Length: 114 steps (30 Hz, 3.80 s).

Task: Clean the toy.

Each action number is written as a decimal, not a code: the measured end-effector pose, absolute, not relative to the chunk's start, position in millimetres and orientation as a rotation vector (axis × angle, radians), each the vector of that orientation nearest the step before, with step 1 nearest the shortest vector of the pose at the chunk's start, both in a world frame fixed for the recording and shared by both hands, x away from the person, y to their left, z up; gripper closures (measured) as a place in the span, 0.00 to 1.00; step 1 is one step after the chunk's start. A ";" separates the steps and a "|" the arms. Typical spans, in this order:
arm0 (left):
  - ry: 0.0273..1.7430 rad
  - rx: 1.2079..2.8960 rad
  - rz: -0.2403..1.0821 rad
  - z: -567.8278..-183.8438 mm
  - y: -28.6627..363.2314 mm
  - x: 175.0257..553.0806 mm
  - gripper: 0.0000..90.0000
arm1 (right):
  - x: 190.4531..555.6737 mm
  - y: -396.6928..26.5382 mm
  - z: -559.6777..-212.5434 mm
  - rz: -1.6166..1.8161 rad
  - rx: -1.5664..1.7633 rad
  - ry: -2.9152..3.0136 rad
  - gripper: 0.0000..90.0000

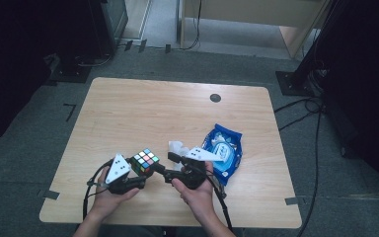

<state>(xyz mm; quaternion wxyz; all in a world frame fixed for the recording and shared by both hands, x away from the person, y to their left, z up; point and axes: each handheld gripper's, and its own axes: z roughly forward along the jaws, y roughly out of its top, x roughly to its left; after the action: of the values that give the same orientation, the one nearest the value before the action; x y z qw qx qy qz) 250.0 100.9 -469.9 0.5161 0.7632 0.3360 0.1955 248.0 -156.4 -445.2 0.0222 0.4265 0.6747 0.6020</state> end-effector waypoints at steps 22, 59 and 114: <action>0.844 1.747 0.332 -461.0 88.7 246.6 0.38 | 227.7 -102.6 -478.6 1.650 1.055 2.091 0.35; 0.837 1.731 0.255 -455.5 90.3 246.4 0.38 | 223.7 -108.0 -479.6 1.561 1.009 2.040 0.37; 0.540 2.031 0.684 -487.1 77.8 237.9 0.38 | 269.5 -164.7 -441.1 1.660 1.350 2.373 0.35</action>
<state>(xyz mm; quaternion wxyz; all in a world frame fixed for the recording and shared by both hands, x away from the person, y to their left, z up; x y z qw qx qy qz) 237.9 77.8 -487.1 0.4491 0.8211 0.2183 0.2766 269.5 -164.7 -441.1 -0.0268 0.4222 0.7425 0.5193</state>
